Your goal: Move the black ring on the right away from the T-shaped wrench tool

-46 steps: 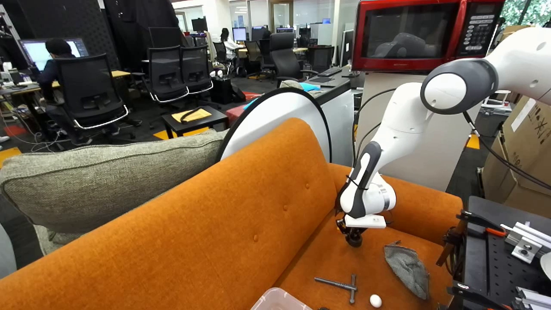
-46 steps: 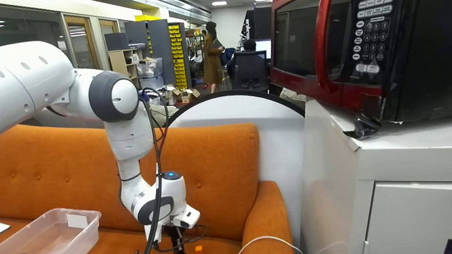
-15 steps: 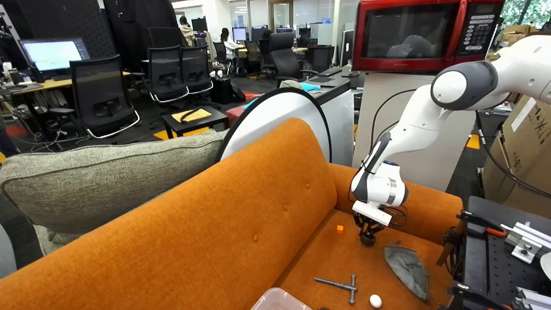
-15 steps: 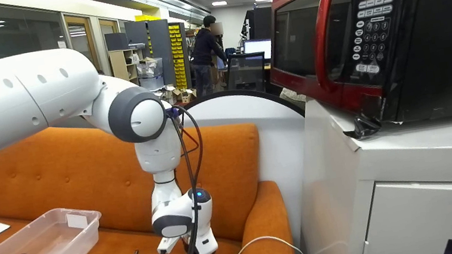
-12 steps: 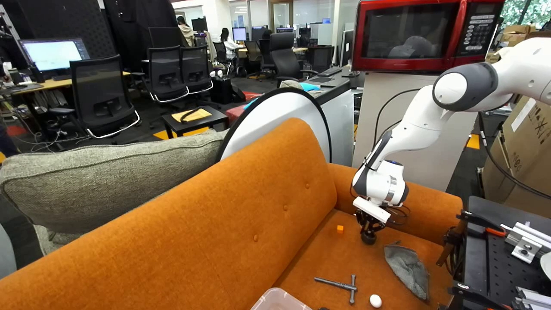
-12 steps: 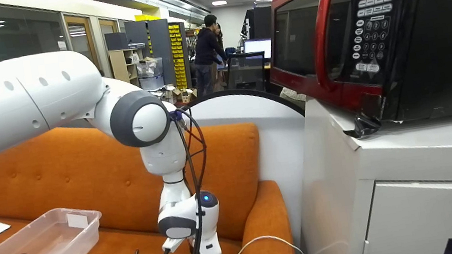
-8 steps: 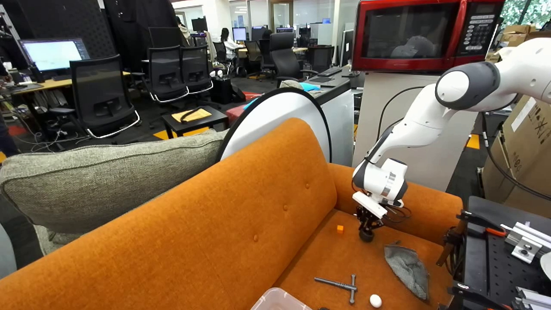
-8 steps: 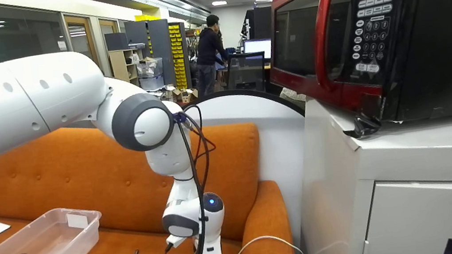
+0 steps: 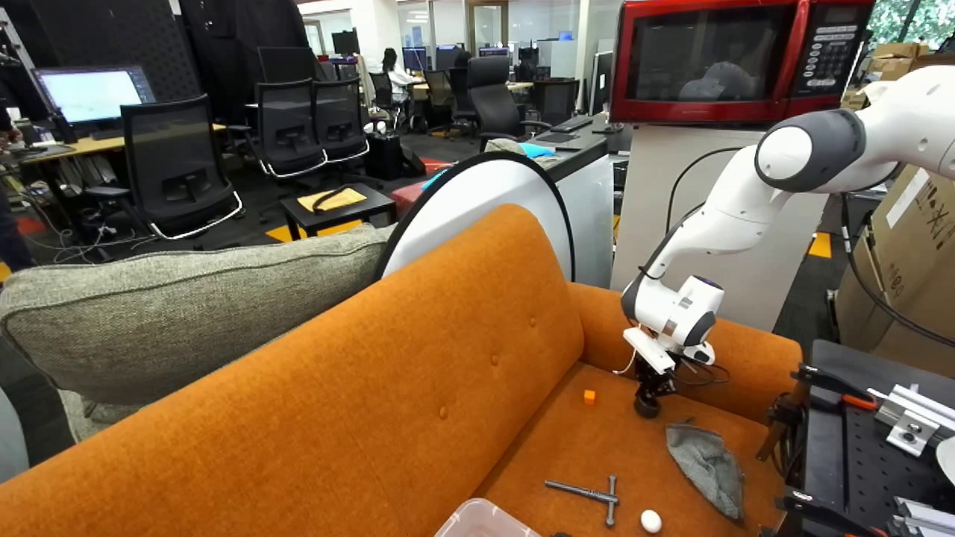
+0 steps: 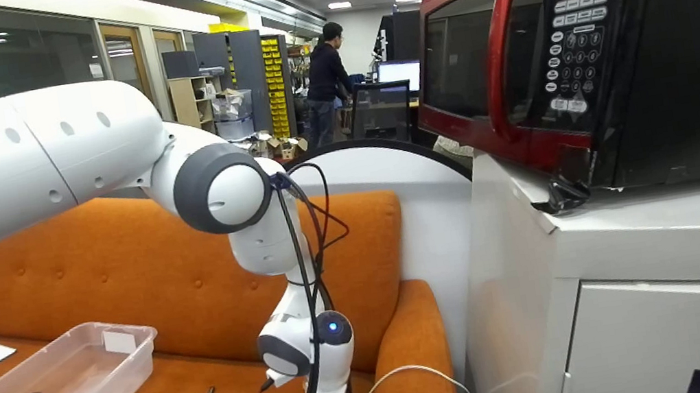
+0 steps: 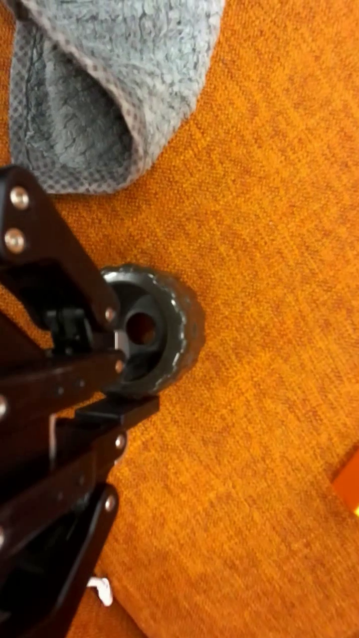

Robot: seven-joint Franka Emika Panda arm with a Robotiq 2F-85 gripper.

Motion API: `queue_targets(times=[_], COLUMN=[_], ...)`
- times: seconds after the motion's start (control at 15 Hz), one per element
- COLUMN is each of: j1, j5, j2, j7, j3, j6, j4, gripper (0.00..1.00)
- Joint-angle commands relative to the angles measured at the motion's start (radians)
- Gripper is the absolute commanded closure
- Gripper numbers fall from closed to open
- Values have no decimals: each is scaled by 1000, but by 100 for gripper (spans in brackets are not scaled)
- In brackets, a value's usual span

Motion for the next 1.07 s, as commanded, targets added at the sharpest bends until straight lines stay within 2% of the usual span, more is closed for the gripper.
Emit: queue_targets(times=[0.0,0.07,0.2,0.27,0.33,0.4,0.93,1.0], j1=[7,55,83,58,69,73,66,62], j5=[9,76,108,58,60,60,57,56], j2=[-3,-6,-3,-2,-2,-2,-39,-46], j7=[22,1,12,41,44,47,-79,-93], j3=[-8,-50,-75,-51,-58,-59,-12,-7], j6=[15,-24,-34,-5,-7,-6,32,22], j4=[-5,7,10,-1,-1,0,-26,-32], gripper=[96,96,96,96,72,58,3,1])
